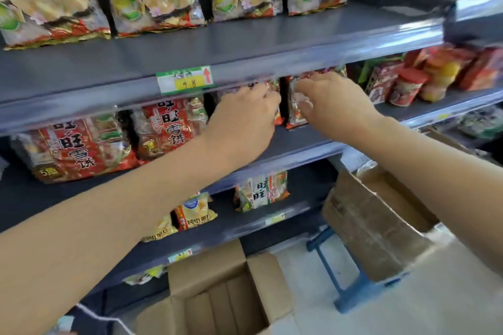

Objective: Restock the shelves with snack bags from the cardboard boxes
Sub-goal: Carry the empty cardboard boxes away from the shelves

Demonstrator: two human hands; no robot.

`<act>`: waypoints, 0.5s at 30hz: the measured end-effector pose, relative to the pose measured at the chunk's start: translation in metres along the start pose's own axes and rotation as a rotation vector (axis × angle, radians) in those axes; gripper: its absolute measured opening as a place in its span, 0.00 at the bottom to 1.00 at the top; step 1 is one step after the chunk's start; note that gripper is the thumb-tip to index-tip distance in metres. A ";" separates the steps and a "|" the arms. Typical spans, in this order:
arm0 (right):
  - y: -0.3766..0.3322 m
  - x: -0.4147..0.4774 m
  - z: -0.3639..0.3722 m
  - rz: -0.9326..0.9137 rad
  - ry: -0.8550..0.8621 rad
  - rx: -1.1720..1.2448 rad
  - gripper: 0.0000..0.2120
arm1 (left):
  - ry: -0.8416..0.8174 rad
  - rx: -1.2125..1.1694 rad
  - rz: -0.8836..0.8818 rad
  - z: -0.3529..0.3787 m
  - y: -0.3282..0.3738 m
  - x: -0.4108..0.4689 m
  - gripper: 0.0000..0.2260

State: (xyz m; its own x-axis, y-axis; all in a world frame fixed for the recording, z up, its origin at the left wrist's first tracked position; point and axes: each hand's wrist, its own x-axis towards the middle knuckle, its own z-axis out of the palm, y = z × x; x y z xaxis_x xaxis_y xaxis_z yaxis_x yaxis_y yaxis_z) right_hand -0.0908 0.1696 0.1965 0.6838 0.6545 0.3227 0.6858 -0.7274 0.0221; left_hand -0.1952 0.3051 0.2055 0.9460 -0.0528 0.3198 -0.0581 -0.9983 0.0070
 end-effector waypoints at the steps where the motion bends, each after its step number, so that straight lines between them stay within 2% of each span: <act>1: 0.019 -0.014 0.007 0.011 -0.039 -0.023 0.15 | -0.029 -0.003 0.019 0.012 0.015 0.004 0.10; 7: 0.149 -0.100 0.043 0.177 -0.288 -0.093 0.14 | -0.279 0.021 0.101 0.095 0.119 0.046 0.11; 15: 0.288 -0.196 0.106 0.542 -0.597 -0.010 0.14 | -0.507 -0.099 0.053 0.205 0.243 0.102 0.10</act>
State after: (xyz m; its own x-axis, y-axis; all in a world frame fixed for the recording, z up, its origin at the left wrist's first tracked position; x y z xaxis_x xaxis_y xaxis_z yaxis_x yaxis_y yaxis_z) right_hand -0.0011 -0.1466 0.0392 0.9404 0.2072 -0.2695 0.2198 -0.9754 0.0172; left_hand -0.0475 0.0521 0.0457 0.9752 -0.1330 -0.1770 -0.1165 -0.9881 0.1005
